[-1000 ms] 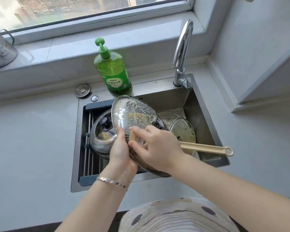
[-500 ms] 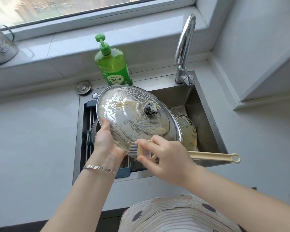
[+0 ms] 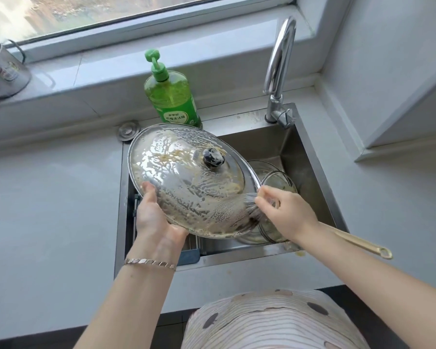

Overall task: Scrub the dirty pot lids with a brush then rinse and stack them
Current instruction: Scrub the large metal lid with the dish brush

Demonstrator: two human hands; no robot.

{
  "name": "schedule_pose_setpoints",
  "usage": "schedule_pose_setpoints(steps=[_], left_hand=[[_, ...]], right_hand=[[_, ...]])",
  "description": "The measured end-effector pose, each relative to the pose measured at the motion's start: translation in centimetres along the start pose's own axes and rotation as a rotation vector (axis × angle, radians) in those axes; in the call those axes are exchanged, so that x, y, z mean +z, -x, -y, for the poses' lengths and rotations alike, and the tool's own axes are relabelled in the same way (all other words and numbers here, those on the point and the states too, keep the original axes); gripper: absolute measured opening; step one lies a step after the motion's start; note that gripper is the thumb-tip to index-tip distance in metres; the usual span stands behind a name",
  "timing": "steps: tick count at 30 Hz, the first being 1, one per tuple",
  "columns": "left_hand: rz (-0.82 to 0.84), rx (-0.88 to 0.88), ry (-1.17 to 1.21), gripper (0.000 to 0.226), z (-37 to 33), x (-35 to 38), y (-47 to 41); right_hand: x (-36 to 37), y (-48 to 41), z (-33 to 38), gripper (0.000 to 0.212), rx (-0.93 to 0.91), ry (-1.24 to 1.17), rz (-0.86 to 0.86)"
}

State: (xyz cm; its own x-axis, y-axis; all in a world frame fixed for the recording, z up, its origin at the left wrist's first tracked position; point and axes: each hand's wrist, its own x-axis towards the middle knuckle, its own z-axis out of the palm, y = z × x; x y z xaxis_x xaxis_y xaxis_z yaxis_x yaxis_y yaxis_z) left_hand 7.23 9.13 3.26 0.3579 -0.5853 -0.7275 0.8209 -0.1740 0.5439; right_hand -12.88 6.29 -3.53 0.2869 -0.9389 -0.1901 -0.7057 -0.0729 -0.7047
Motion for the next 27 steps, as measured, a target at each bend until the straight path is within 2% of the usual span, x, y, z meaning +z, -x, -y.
schedule_pose_setpoints(steps=[2,4,6,9,10,12,14,18,23,25,27], left_hand=[[0.025,0.013,-0.019,0.039,0.1,0.3,0.1],[0.032,0.012,-0.03,0.037,0.1,0.6,0.1],[0.044,0.017,-0.041,0.036,0.0,0.8,0.4],[0.054,0.036,-0.045,0.035,0.0,0.8,0.7],[0.048,0.039,-0.055,0.034,0.1,0.9,0.8],[0.041,0.037,-0.067,0.032,-0.1,1.0,0.8],[0.033,0.022,-0.063,0.032,-0.3,1.1,0.8],[0.042,0.027,-0.061,0.031,-0.3,1.1,1.2],[0.06,0.037,-0.143,0.03,-0.4,1.1,1.0],[0.068,0.029,-0.157,0.03,-0.5,0.9,1.1],[0.078,0.027,-0.148,0.033,-0.5,0.8,1.3]], right_hand=[[1.0,0.9,2.0,0.016,-0.135,-0.072,0.028],[1.9,2.7,3.4,0.03,-0.268,-0.132,0.054],[1.2,2.0,2.3,0.029,-0.211,-0.139,0.016],[0.4,0.3,-0.6,0.017,0.015,-0.156,-0.069],[0.7,0.6,-0.6,0.016,-0.019,-0.143,-0.068],[1.6,1.9,1.0,0.016,-0.219,-0.127,-0.039],[1.6,3.0,1.3,0.026,-0.378,-0.088,-0.021],[-0.3,1.4,-2.0,0.028,-0.392,0.014,-0.134],[1.6,2.7,-1.1,0.021,-0.739,0.041,0.068],[0.9,2.1,-2.5,0.019,-0.61,-0.022,0.048],[0.2,1.2,-4.0,0.017,-0.303,-0.074,-0.076]])
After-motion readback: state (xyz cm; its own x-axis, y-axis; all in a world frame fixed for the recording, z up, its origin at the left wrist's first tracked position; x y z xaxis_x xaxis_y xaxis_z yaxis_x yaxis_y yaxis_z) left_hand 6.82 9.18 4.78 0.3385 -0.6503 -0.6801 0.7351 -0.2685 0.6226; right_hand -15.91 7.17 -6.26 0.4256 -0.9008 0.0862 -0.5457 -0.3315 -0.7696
